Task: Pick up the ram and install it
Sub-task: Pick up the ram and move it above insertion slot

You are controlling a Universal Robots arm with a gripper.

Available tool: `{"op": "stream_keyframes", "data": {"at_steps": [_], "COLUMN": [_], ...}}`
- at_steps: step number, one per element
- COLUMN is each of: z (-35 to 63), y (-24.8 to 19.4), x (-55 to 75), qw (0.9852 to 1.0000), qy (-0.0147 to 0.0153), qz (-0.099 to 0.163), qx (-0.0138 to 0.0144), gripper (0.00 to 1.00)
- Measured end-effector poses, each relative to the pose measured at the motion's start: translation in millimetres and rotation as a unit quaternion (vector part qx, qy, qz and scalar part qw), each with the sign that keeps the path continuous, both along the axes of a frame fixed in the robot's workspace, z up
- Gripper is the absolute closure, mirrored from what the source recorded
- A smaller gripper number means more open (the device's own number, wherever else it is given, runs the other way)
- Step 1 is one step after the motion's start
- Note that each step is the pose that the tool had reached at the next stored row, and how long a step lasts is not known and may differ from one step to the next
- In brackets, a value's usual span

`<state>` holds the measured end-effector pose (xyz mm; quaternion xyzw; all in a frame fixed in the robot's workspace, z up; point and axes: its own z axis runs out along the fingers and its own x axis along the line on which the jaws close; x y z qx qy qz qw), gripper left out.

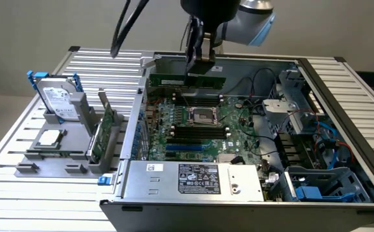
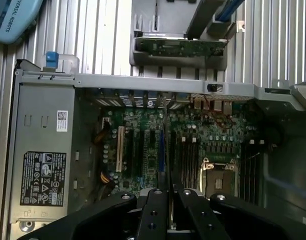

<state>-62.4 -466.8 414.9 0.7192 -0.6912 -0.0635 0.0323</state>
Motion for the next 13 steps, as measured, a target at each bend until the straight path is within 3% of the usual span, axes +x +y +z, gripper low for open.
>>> {"op": "stream_keyframes", "data": {"at_steps": [6, 13], "z": [-11.0, -23.2], "y": [18.1, 30.2], "x": [12.8, 23.7], "qw": [1.0, 1.0], "qy": [0.0, 0.0], "qz": [0.0, 0.0], "qx": [0.0, 0.0], "gripper": [0.86, 0.86]}}
